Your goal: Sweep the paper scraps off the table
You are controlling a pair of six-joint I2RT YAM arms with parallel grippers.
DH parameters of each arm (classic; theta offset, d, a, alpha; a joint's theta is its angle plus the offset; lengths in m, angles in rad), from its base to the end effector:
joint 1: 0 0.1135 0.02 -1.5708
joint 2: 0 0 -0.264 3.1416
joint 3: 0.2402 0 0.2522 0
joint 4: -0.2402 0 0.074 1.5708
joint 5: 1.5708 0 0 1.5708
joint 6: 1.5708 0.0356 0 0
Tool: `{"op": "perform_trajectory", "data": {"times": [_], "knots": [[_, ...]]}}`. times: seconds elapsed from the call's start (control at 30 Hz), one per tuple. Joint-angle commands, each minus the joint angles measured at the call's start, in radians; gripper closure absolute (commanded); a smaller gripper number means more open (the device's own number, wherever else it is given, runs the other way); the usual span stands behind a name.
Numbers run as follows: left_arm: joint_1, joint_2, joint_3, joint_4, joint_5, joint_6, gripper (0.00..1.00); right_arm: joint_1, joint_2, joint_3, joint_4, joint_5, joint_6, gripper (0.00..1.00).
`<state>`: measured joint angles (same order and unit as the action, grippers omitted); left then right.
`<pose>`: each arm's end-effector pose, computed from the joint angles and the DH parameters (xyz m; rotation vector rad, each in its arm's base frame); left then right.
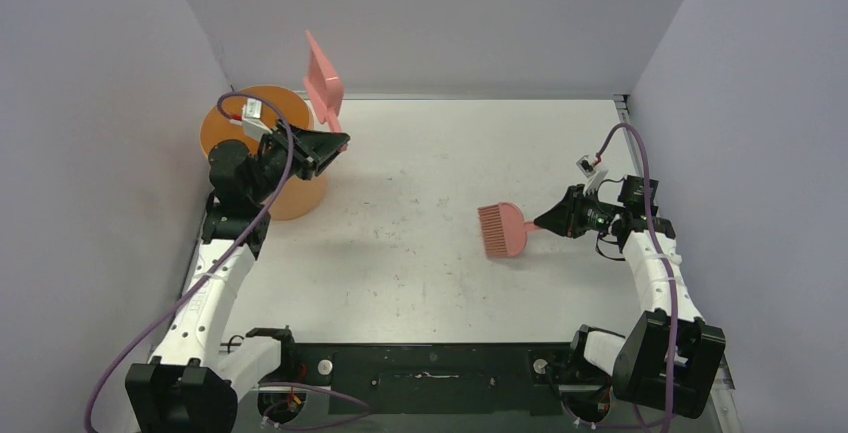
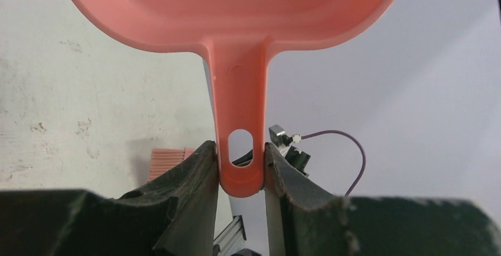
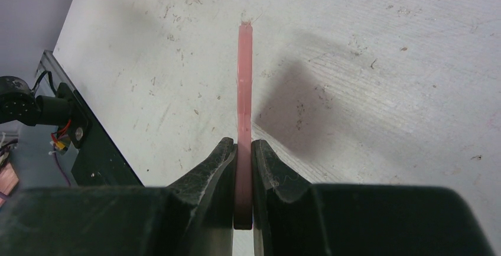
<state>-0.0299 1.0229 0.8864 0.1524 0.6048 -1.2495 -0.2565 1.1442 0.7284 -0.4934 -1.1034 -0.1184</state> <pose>0.2359 -0.0273 0.3666 -0.5248 1.6797 -1.4373 0.2155 -0.0237 0.2387 -0.2939 2.0976 1.1204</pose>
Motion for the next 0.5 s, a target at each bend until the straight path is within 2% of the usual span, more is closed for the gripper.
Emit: {"op": "perform_trajectory", "data": {"times": [0.0,0.27,0.47], "knots": [[-0.113,-0.026,0.003,-0.049,-0.111,0.137,1.00,-0.009,-0.042,0.002,0.056,-0.007,-0.005,0.95],[-0.322,0.000,-0.023,-0.100,-0.219,0.226,1.00,-0.009,-0.037,-0.001,0.062,0.000,0.003,0.95],[-0.481,0.072,0.055,-0.312,-0.296,0.432,1.00,-0.014,-0.041,-0.009,0.069,0.009,0.009,0.95]]}}
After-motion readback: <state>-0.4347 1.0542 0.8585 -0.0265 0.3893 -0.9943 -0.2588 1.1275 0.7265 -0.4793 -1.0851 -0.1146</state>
